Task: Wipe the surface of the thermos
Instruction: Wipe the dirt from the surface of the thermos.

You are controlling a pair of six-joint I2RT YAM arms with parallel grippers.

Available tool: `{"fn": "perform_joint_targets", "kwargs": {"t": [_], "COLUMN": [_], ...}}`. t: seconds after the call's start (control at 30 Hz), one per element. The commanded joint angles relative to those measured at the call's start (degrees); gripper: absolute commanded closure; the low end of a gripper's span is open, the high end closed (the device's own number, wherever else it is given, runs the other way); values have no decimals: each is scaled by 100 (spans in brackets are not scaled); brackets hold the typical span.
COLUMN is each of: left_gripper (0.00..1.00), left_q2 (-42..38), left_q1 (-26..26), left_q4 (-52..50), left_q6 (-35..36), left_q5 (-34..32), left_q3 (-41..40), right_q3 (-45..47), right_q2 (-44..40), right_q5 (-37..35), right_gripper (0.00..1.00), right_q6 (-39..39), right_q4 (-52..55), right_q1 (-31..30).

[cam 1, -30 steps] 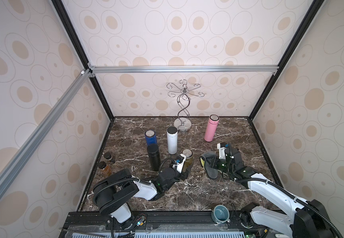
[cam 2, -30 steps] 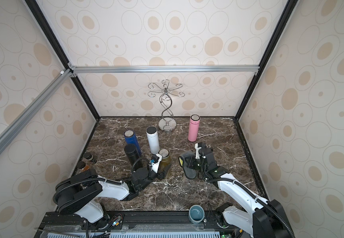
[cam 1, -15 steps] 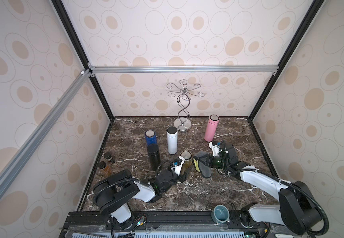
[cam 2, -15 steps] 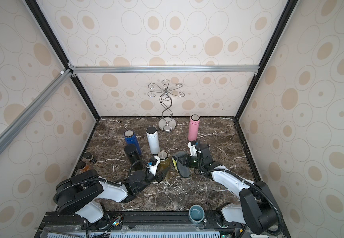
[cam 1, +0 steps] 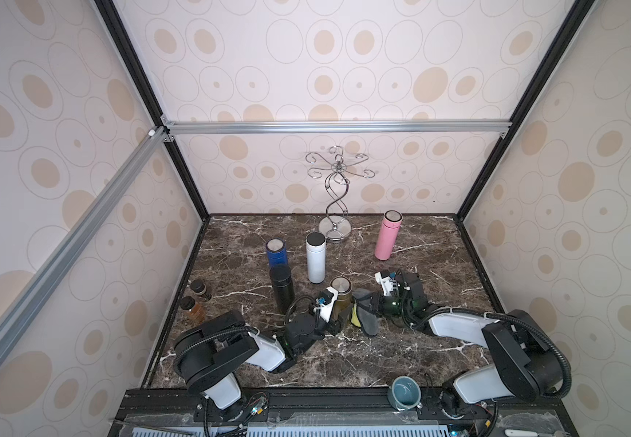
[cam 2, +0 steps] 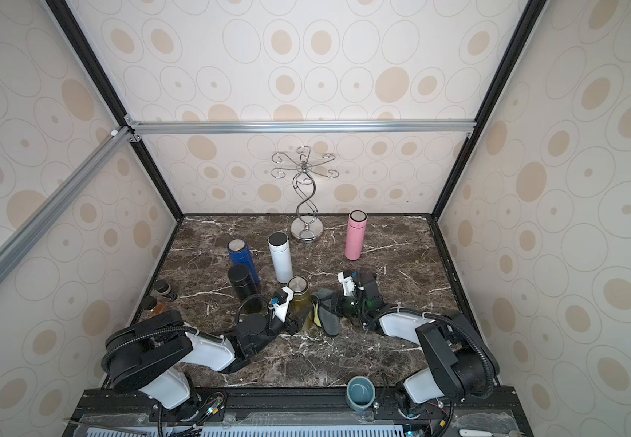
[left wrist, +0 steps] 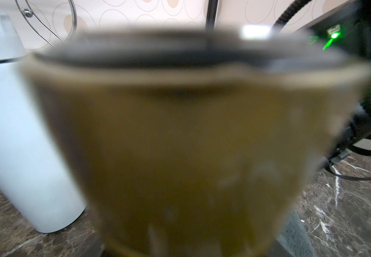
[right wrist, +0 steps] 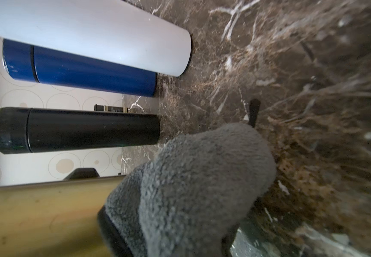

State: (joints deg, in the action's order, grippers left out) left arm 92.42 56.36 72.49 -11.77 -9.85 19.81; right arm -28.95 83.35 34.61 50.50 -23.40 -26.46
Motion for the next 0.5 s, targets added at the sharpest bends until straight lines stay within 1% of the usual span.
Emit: {"fn": "perform_joint_targets", "kwargs": {"t": [0.0,0.1,0.2,0.37,0.47], "left_gripper": [39,39,39,39,39], "left_q2": [65,41,22,-5,-6], "left_q1": [7,9,7,7,11], "left_q4": [258,208,154,117,108], "left_q6": [-69,-51,-27,-11,-1], "left_q5": [50,45,44,-8,-26], "left_q3": [72,84,97,84,93], "right_q3": [-136,-199,-264,-741,-946], "right_q2": [-53,-204,-606,-1320,-1333], "right_q5": [-222,-470,-623,-1109,-1324], "right_gripper": [100,100,100,100,100], "right_q6": [-139,-322,-463,-879,-963], "right_q4": [444,927,1321,2245,2385], "right_q1": [-237,-340,-361,-360,-353]}}
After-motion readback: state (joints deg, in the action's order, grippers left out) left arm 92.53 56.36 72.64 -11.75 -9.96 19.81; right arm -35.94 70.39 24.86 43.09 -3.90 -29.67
